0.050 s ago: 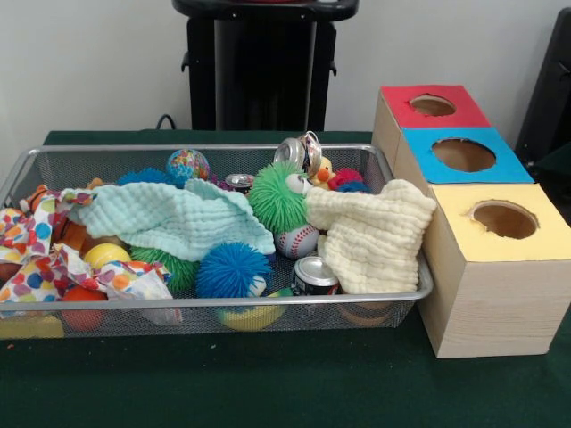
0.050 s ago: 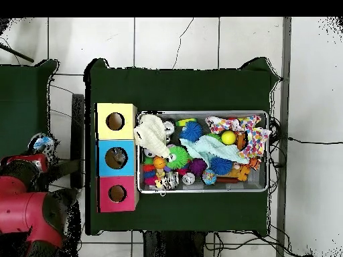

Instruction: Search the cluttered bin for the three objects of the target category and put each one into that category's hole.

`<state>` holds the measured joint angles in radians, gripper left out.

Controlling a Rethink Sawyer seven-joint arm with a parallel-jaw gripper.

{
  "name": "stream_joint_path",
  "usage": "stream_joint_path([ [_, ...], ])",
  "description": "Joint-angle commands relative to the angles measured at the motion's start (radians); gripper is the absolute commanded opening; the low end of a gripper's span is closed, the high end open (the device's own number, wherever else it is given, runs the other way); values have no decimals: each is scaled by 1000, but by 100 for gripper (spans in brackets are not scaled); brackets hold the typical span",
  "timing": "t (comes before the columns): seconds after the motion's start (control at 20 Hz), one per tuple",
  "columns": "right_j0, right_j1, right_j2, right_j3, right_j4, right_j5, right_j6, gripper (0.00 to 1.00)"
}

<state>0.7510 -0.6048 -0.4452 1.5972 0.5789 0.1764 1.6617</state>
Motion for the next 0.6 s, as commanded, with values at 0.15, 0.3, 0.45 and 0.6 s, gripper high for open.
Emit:
stream_joint_path([
  [0.15, -13, 10, 8, -50, 61, 106, 309, 0],
  [0.3, -7, 15, 3, -71, 100, 124, 360, 0],
  [0.45, -212, -142, 194, 172, -4, -29, 177, 0],
  [0.6, -212, -120, 190, 122, -17, 13, 161, 0],
])
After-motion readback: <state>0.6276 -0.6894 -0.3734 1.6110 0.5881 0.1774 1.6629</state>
